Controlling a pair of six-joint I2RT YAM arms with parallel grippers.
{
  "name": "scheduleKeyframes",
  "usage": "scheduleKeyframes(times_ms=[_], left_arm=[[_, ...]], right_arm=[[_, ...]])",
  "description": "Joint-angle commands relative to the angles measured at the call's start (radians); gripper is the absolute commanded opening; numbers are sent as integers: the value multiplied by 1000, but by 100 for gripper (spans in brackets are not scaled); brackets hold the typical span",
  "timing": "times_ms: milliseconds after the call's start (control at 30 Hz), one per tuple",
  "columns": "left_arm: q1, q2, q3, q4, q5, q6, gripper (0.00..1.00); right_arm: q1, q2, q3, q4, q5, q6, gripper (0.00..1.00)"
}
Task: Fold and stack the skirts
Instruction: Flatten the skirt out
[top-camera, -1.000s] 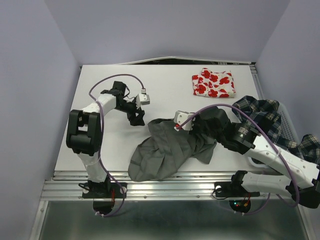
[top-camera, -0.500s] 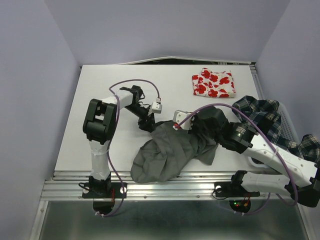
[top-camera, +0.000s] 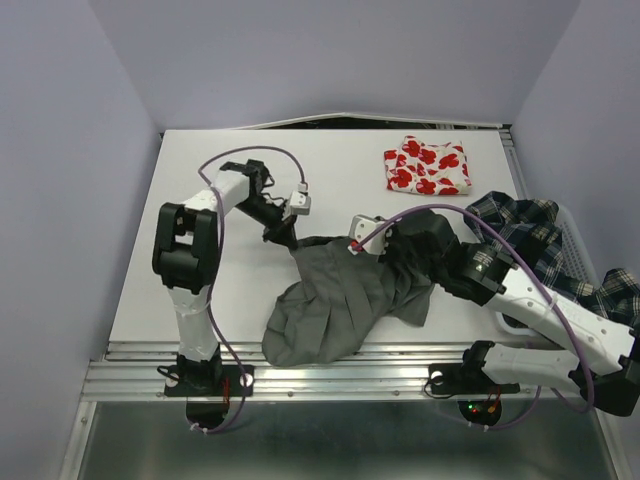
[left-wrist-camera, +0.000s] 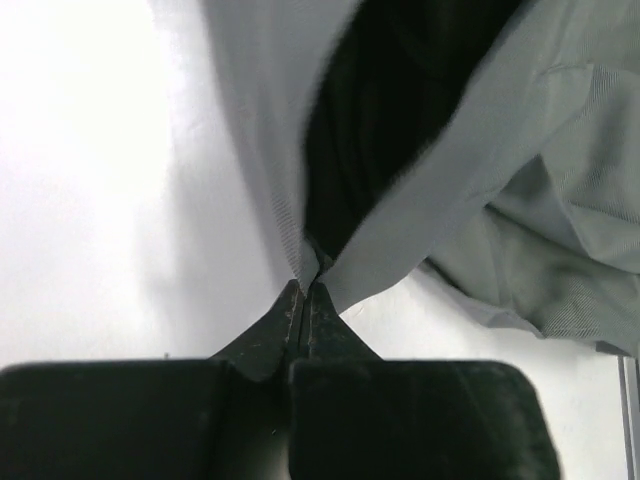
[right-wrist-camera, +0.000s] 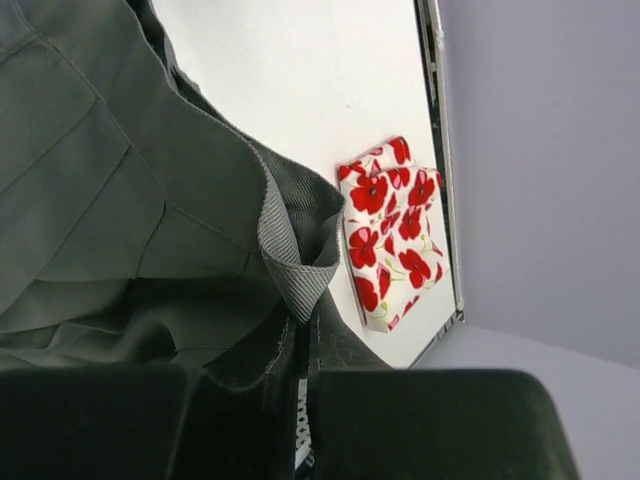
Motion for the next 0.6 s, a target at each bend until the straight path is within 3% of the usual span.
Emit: scheduleKeyframes(times_ms=[0,100,233,433,567], left_arm=[[142,-154,208,-57,-26,-138,0],[242,-212,382,-63,-74,-262,0],[303,-312,476,41,-181,-434,0],[308,-557,310,300,-420,-626,0],[309,-654,258,273,-554,-617,0]], right_arm=[[-71,14,51,120,25,-25,1],[-203,93,148,195,-46,-2,1],[-333,236,358,203,-175,61,1],[-366,344,528,220,-256,81,1],[-375,309,498,224,-288,85,1]])
